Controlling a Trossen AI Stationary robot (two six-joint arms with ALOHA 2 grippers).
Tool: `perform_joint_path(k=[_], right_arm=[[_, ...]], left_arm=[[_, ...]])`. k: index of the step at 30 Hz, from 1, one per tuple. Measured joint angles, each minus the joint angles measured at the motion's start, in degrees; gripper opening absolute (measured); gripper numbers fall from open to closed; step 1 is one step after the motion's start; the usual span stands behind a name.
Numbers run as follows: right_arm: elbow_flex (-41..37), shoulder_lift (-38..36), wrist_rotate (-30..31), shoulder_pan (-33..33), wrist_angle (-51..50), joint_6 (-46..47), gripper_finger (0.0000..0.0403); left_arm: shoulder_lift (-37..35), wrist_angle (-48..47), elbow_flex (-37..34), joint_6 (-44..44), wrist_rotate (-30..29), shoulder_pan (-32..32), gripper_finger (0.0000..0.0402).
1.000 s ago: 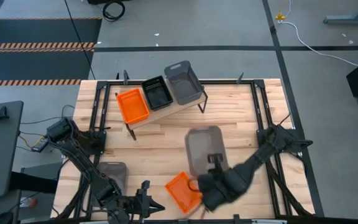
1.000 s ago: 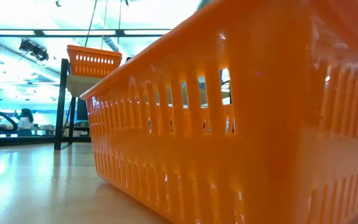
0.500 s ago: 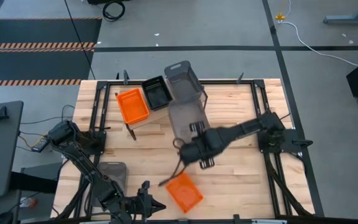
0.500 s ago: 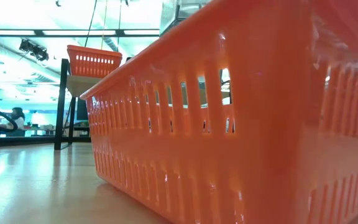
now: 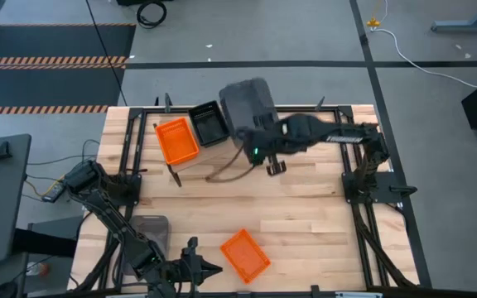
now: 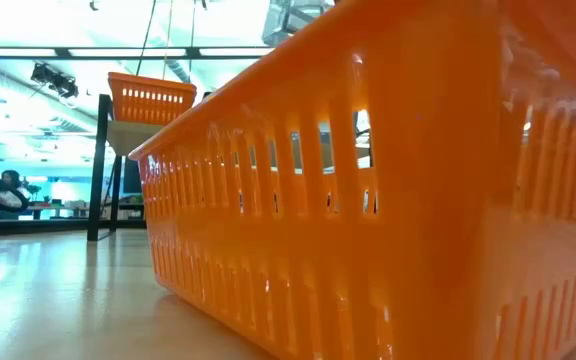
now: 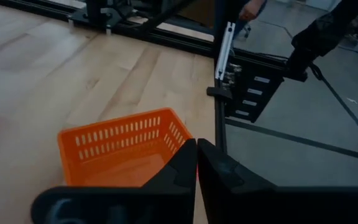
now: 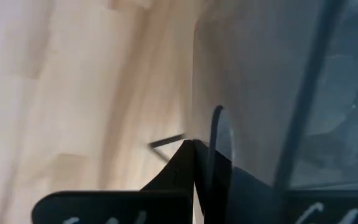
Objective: Stack baskets on shelf by color
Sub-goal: Stack the right gray bin on top of the gray bin on the shelf
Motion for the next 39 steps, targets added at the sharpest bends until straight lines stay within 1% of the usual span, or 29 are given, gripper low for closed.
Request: perform_joint_path(k=[7,13,17,23,32,39], right_arm=[[0.0,-1.6,-0.1,-6.3,8.7,-15.1,0.0012],[-0.2,-1.4,-1.8,-10.2,12.3,-24.0,0.0012],[-0.3,-1.4,-6.6,-13.2,12.8,-25.5,0.0012],[-0.4,-1.4,-11.2,-17.6,12.7,-25.6,0.0012],[-0.4,-1.3,-19.2,-21.8,10.5,-23.5,0.0012],[-0.4,-1.3,-20.2,-22.3,8.7,-24.3,0.0012]], left_arm=[[0.0,0.0,0.0,-1.5,-2.0,0.0,0.0016],[0.0,0.0,0.0,-2.7,-3.1,0.0,0.002],[0.0,0.0,0.0,-2.8,-3.5,0.0,0.0016],[0.0,0.0,0.0,-2.9,-3.5,0.1,0.0015],[0.0,0.0,0.0,-3.0,-4.8,0.2,0.0012],[0.0,0.0,0.0,-3.0,-4.9,0.2,0.0019]])
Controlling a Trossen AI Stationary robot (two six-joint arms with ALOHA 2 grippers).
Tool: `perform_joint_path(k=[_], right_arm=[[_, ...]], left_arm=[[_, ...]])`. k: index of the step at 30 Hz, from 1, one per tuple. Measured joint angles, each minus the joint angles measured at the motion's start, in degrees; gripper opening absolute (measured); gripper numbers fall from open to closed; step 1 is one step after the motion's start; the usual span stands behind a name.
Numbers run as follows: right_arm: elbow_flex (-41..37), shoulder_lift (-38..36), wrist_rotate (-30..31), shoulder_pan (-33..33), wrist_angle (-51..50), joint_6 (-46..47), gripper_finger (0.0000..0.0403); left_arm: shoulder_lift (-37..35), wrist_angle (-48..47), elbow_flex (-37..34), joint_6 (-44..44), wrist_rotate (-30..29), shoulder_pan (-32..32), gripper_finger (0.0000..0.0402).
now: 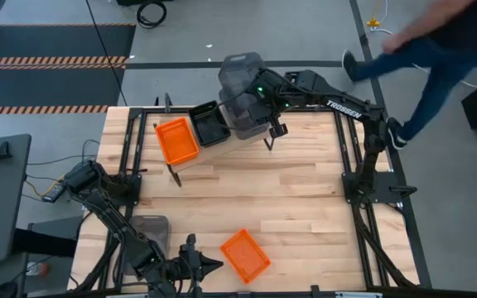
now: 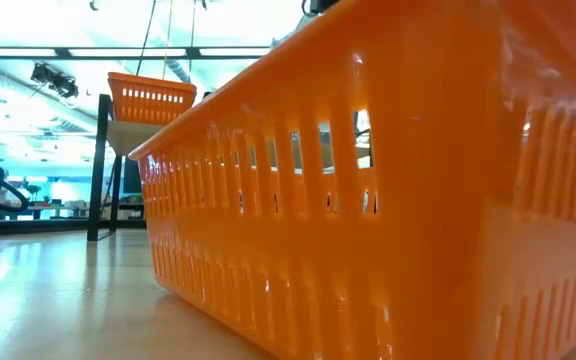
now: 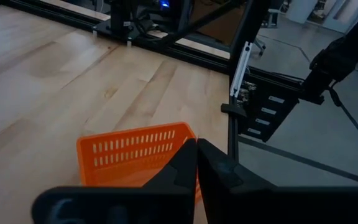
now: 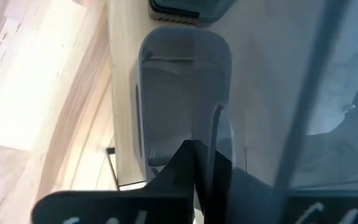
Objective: Stack baskets on shelf by color
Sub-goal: Stack the right gray bin on top of the gray bin on the shelf
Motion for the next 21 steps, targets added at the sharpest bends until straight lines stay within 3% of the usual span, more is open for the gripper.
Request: perform_joint_path(k=[21], right_arm=[[-0.8,0.1,0.9,0.1,1.0,7.7,0.0068]], left_arm=[[0.0,0.0,0.0,0.0,0.0,0.0,0.0016]])
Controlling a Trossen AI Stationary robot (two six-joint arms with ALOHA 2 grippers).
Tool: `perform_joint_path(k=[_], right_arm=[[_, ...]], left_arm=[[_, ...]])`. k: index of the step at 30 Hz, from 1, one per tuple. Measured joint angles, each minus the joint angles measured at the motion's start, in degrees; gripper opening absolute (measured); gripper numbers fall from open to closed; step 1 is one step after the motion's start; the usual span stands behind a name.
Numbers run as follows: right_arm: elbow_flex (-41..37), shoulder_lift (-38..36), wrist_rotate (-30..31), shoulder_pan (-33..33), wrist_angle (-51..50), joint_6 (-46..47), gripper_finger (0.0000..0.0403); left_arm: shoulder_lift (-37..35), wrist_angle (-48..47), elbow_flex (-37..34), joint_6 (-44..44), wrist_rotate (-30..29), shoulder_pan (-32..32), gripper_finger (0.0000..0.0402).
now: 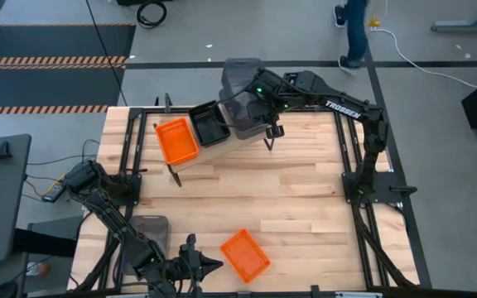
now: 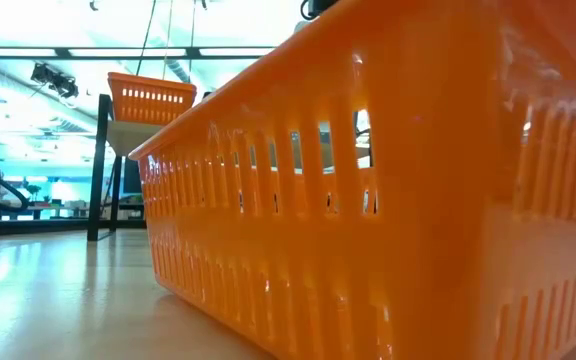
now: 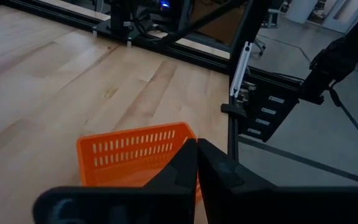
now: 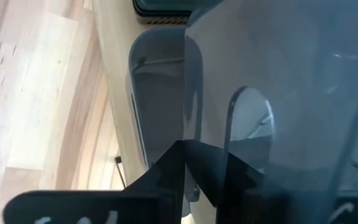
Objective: Stack baskets on shelf by color
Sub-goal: Stack the right gray bin on top of the gray bin on the shelf
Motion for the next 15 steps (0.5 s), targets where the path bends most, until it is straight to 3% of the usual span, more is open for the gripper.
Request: perform_joint_path(k=[15], right_arm=[[0.0,2.5,-1.6,0.2,-0.3,-0.3,0.0074]], left_arm=[[0.0,0.0,0.0,-0.4,0.1,-0.1,0.0012]])
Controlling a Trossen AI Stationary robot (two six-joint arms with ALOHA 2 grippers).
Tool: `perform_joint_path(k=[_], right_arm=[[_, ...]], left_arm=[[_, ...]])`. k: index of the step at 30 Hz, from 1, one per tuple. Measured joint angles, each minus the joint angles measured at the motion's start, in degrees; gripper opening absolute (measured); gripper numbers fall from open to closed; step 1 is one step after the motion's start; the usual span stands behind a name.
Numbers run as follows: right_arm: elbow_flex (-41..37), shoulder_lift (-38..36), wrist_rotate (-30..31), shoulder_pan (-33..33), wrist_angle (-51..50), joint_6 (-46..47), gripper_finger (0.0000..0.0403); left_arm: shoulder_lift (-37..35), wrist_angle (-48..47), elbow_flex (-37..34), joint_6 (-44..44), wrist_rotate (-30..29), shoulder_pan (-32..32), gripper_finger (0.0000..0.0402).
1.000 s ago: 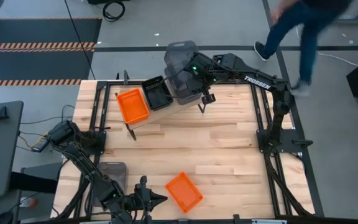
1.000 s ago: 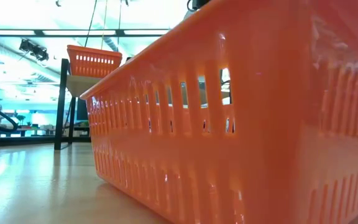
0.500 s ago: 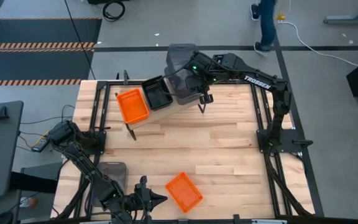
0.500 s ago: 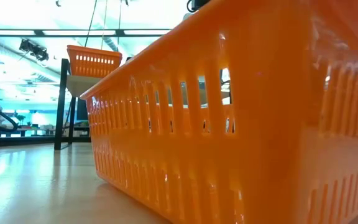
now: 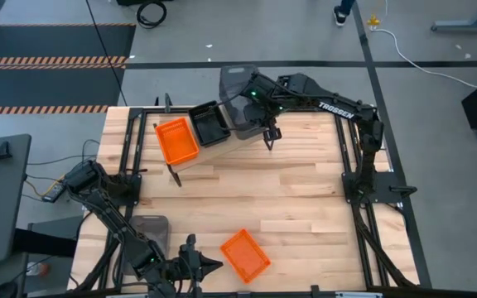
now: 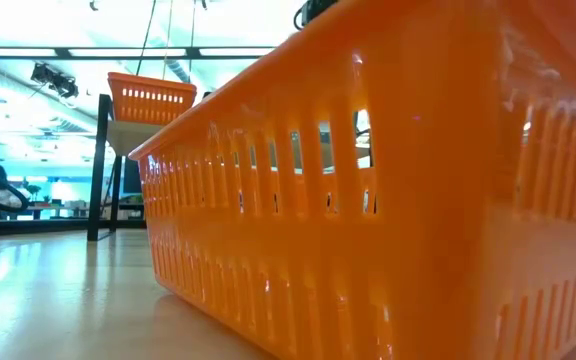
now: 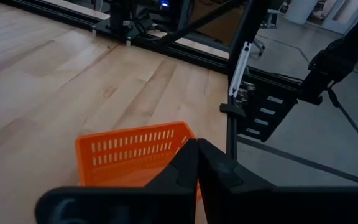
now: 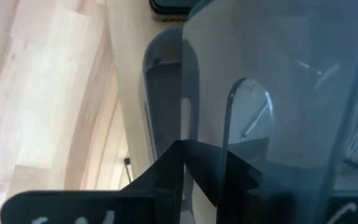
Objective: Stack baskets on shelf by color
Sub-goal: Stack the right gray bin on top of the gray bin on the shelf
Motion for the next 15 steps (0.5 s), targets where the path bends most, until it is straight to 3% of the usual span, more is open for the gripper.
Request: perform_joint_path(k=[7,15], right_arm=[[0.0,0.1,4.1,0.0,-0.1,-0.4,0.0108],[0.0,0.1,4.0,0.0,-2.5,-0.2,0.0161]], left_arm=[[0.0,-0.1,0.0,-0.7,0.1,0.0,0.0017],[0.0,-0.2,0.0,-0.7,0.1,0.0,0.0012]])
